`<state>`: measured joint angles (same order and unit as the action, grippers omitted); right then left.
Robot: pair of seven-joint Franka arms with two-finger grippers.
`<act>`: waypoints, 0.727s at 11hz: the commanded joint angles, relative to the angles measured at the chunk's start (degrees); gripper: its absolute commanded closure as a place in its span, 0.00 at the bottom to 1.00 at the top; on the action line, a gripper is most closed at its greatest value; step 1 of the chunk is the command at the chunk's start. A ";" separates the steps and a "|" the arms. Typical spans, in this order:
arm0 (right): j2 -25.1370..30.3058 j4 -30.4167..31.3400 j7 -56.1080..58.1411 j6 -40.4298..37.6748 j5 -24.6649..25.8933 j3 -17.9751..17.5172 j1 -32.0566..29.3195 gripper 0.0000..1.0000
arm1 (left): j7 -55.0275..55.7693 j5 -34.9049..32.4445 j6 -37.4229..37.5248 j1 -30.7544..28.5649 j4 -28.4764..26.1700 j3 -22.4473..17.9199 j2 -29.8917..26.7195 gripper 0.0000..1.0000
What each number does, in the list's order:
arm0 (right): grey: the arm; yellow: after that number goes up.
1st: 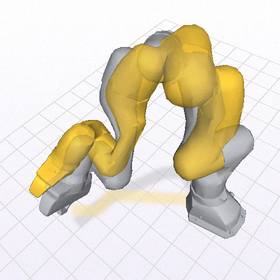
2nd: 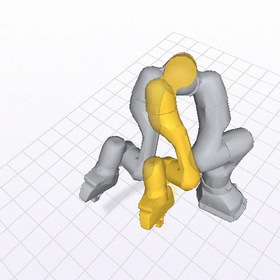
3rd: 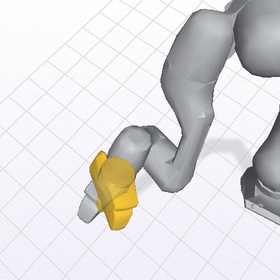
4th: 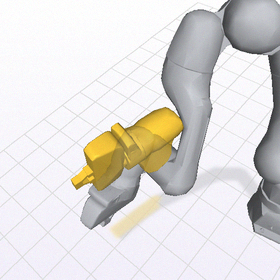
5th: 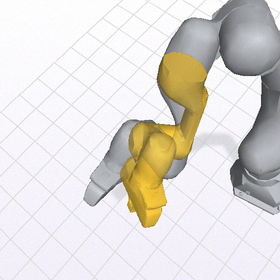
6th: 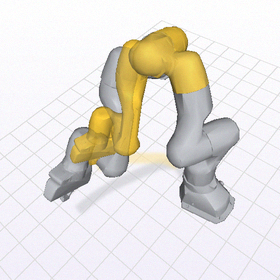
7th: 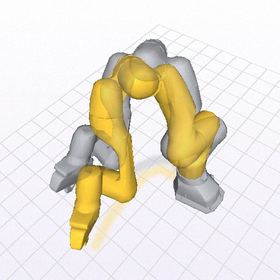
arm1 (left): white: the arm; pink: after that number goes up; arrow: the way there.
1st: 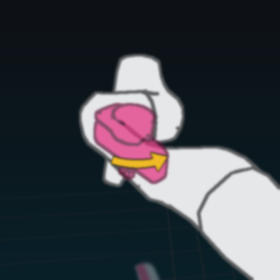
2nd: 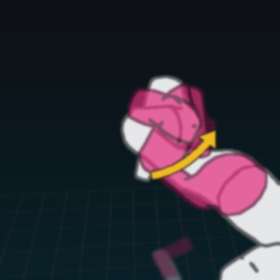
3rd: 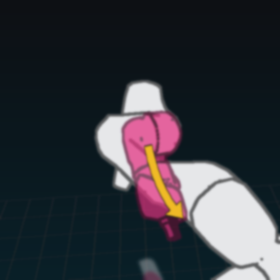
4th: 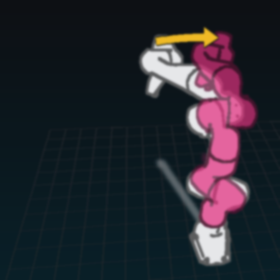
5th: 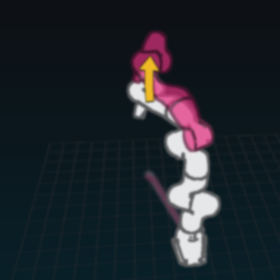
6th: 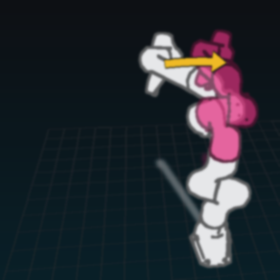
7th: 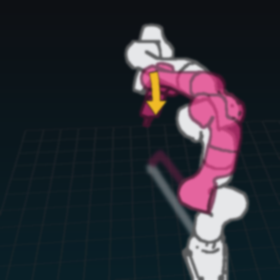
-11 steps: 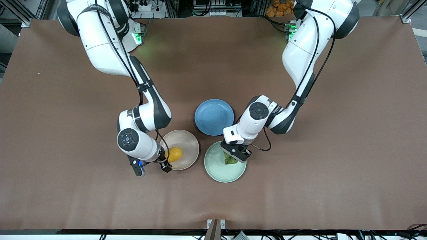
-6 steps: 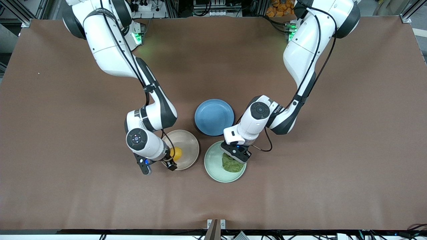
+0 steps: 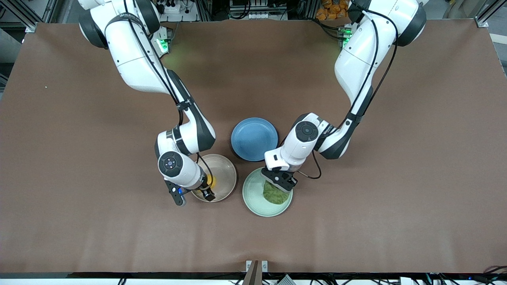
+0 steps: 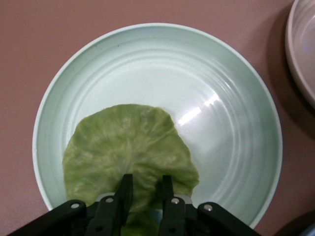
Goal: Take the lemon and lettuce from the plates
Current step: 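Close the left gripper on the lettuce while the right gripper grasps the lemon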
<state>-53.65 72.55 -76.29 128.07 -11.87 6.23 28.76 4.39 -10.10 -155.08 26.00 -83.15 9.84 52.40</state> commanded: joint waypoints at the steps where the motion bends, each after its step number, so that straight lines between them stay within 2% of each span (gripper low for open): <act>1: -1.63 -1.44 -1.32 0.78 0.18 0.54 0.68 0.07 | -0.44 -1.42 -0.31 0.28 -0.35 -0.35 -0.02 0.76; 2: -1.63 -1.44 -0.89 0.69 0.10 0.54 0.60 0.18 | -0.61 -1.42 -0.31 0.19 -0.44 -0.35 -0.02 0.96; 3: -1.63 -1.44 -0.45 0.69 0.10 0.54 0.42 0.32 | -0.61 -1.42 -0.31 0.28 -0.44 -0.43 -0.02 1.00; 6: -1.19 -1.44 2.17 0.34 -0.25 0.45 -0.54 0.57 | -0.44 -1.59 0.91 -0.51 -0.44 -0.43 -1.85 1.00; 8: -0.58 -1.53 2.90 -0.63 -0.43 -0.42 -1.94 0.61 | 0.43 -0.81 4.58 -0.34 -0.70 -0.26 -4.13 1.00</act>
<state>-54.41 72.42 -74.84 128.71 -11.87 6.77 28.51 4.27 -10.10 -154.65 25.68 -82.80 9.67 51.86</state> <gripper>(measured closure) 0.361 0.982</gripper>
